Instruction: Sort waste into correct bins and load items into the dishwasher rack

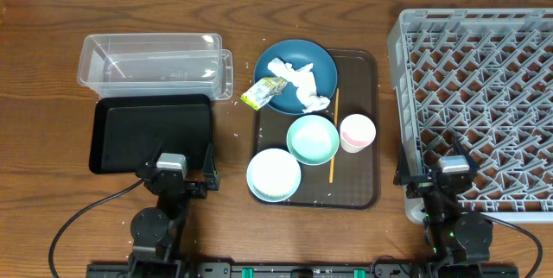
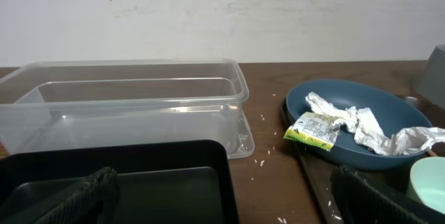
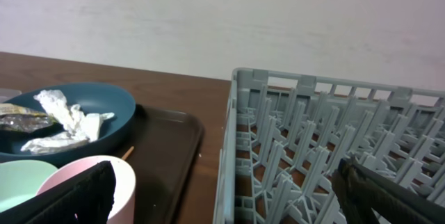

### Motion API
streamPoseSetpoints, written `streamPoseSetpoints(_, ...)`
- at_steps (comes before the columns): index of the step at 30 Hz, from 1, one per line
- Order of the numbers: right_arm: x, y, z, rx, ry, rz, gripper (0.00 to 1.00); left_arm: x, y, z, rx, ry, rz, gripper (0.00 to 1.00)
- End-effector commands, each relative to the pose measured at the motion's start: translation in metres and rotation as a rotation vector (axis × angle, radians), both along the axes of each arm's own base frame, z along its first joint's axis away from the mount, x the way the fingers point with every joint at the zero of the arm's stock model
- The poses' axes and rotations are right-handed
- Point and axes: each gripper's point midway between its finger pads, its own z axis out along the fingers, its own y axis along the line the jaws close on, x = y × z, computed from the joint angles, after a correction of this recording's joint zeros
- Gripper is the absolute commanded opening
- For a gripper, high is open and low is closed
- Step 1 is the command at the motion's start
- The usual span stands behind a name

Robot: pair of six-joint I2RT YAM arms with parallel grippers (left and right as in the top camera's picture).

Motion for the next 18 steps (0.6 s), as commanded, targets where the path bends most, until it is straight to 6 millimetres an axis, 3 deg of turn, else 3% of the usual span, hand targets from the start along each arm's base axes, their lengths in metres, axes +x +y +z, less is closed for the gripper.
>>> streamPoseSetpoints(1,0.000,0.001,0.002,-0.012,-0.011,-0.002,0.99,-0.001,0.000,-0.016,-0.044,0.062,0.003,0.99)
streamPoseSetpoints(6,0.001,-0.008,0.007,0.033,-0.007,-0.057,0.99,0.000,0.000,-0.022,-0.122,0.126,0.018,0.99)
streamPoseSetpoints(14,0.008,-0.016,0.035,0.035,0.006,-0.109,0.99,0.010,-0.001,-0.001,-0.108,0.211,0.023,0.99)
streamPoseSetpoints(18,0.021,-0.014,0.054,0.029,0.054,-0.106,0.99,0.022,-0.003,0.013,-0.099,0.281,0.027,0.99)
